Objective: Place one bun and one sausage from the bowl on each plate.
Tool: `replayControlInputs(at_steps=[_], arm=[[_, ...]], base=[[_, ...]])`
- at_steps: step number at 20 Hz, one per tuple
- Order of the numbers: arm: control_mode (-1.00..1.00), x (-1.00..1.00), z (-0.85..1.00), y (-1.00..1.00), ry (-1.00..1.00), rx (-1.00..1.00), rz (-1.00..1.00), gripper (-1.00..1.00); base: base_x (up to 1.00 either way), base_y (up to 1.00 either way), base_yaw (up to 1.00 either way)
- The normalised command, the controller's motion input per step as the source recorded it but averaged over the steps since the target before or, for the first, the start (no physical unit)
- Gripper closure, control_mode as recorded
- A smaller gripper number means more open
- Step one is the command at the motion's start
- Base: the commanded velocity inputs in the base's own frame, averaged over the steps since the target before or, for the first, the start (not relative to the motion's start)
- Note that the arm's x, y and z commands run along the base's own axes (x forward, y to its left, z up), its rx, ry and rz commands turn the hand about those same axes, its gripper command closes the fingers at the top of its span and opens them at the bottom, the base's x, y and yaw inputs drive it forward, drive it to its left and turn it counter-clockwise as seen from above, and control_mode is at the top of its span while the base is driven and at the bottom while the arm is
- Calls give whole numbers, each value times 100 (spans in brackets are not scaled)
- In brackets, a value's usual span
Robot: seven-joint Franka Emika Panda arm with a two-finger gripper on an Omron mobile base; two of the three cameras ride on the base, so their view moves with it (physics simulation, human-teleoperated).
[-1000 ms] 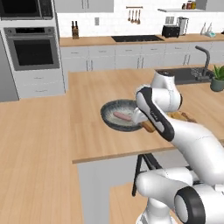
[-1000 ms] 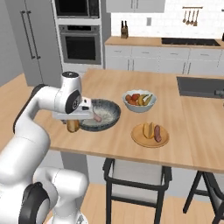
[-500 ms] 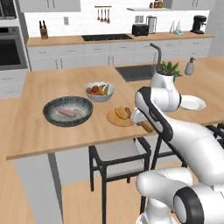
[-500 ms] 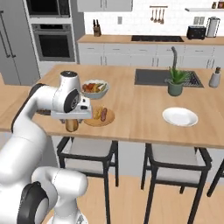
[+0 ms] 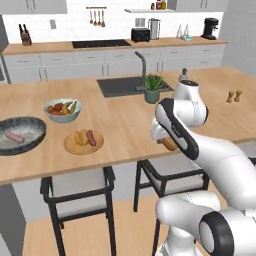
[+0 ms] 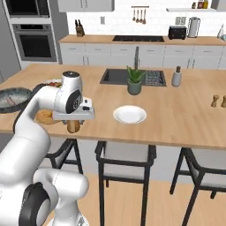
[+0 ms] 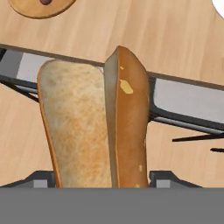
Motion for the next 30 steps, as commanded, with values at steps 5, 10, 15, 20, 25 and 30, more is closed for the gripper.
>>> replayControlInputs(at_steps=[5, 10, 15, 20, 25, 30], arm=[[100, 0, 0, 0, 0, 0, 0, 100], [100, 0, 0, 0, 0, 0, 0, 100], [100, 0, 0, 0, 0, 0, 0, 100], [100, 0, 0, 0, 0, 0, 0, 100], [-100, 2, 0, 0, 0, 0, 0, 100], [-100, 93, -21, 59, 0, -3, -2, 100]], base=[[33, -100, 0], [32, -92, 1], [45, -20, 3], [84, 32, -3], [30, 5, 0], [0, 0, 0]])
